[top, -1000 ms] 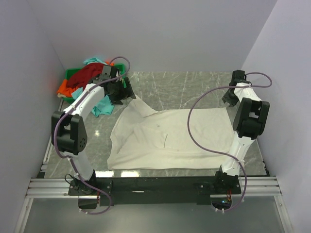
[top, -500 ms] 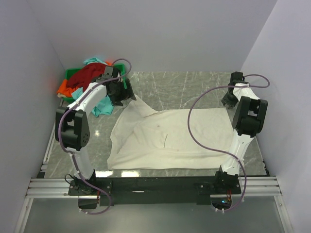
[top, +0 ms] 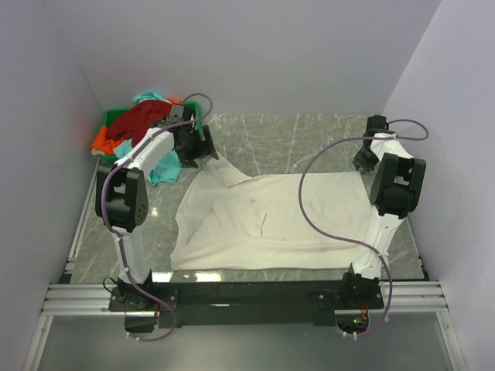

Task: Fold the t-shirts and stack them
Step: Fold the tshirt

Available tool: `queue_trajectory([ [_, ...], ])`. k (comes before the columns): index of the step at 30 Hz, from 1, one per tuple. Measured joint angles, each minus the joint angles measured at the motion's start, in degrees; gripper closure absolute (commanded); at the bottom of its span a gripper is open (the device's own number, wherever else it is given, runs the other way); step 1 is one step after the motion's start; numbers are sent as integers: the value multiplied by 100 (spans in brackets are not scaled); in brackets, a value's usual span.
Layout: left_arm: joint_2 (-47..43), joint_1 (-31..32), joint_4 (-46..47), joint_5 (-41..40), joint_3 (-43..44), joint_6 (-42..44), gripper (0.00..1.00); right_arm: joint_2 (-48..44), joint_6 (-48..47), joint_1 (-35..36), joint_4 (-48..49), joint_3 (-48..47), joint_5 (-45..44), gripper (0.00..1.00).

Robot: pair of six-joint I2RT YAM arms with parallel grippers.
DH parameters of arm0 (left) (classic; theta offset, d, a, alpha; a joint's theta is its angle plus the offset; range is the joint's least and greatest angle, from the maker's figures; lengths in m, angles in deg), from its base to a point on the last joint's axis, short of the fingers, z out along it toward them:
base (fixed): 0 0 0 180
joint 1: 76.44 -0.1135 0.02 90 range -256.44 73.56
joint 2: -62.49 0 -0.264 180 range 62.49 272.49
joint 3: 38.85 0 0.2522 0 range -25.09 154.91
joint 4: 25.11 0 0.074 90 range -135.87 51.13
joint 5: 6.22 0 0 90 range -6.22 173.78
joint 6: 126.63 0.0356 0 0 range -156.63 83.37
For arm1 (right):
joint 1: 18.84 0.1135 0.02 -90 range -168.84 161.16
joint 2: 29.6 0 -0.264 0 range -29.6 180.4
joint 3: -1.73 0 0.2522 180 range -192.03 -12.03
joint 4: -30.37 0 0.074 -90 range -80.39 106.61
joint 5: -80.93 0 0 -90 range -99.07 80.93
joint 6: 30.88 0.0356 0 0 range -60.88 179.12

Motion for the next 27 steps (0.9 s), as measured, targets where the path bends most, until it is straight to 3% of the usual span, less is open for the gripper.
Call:
queue_trajectory([
  [14,192,0,-33,-2,269,96,12,0,42,0,-103,-2,17,75],
  [18,245,0,-50,-4,330,111,12,0,66,2,-125,-7,17,86],
  [21,273,0,-79,-2,391,116,12,0,74,2,-149,-13,17,100],
  [27,509,0,-85,-2,702,114,16,9,83,2,-251,-48,11,100],
])
